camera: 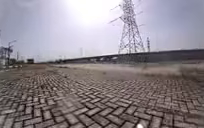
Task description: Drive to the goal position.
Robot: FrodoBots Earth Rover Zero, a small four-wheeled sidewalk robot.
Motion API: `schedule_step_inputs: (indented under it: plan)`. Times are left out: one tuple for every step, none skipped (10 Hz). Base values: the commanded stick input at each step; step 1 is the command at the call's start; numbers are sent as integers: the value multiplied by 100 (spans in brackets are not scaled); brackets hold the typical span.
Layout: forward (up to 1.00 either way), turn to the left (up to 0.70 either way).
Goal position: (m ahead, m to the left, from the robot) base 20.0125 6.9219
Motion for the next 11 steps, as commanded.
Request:
schedule_step_inputs:
  plan:
    - [100,4]
    - [100,16]
    - [100,16]
    - [100,16]
    - [100,16]
    - [100,13]
    - [100,6]
    - [100,0]
    - [100,0]
    - [100,0]
    - [100,0]
